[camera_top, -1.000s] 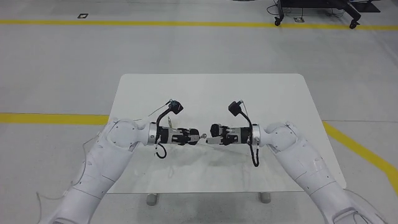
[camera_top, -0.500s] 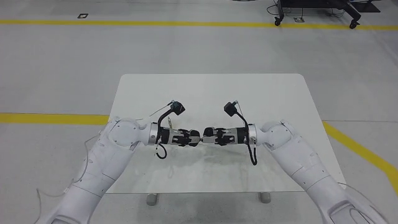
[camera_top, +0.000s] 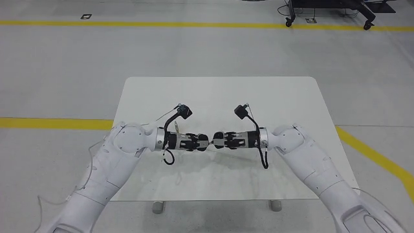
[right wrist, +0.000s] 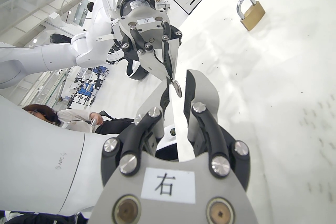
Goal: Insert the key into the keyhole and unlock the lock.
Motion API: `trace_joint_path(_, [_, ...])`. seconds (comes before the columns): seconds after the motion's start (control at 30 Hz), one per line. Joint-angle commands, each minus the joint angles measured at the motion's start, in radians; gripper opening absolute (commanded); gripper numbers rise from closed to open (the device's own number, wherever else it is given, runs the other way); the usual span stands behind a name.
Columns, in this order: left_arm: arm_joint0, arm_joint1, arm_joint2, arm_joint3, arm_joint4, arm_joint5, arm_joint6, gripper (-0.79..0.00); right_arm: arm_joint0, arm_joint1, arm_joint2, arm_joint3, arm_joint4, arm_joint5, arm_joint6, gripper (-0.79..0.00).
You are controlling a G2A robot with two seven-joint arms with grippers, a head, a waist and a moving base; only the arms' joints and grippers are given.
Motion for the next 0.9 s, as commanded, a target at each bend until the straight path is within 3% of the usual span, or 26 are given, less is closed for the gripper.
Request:
trace_joint_path(0.0, [0.000, 0.001, 0.003, -0.001, 0.001, 0.000, 0.003, -0.785, 0.003, 0.000, -0.004, 0.002, 0.007, 0.001, 0.006, -0.785])
trace_joint_path(0.2, [-0.006, 0.004, 0.003, 0.005, 0.021, 0.017, 0.035, -0.785, 0.009, 0.001, -0.010, 0.008, 0.028, -0.013, 0.010, -0.785])
trace_joint_path(0.23, [-0.006, 0.004, 0.003, 0.006, 0.026, 0.023, 0.045, -0.283, 0.009, 0.001, -0.009, 0.009, 0.029, -0.016, 0.007, -0.785])
trace_joint_path(0.27, [-0.006, 0.004, 0.004, 0.006, 0.025, 0.025, 0.052, 0.000, 0.009, 0.002, -0.007, 0.011, 0.031, -0.020, 0.003, -0.785])
trace_joint_path(0.63, [0.062, 0.023, -0.111, -0.040, -0.009, -0.094, 0.280, 0.000, -0.048, 0.034, 0.115, 0.033, 0.084, -0.168, -0.145, -0.785])
trace_joint_path(0.87, [0.117, 0.035, -0.145, -0.123, 0.183, -0.039, 0.402, 0.000, -0.122, 0.063, 0.221, -0.014, 0.104, -0.211, -0.233, -0.785])
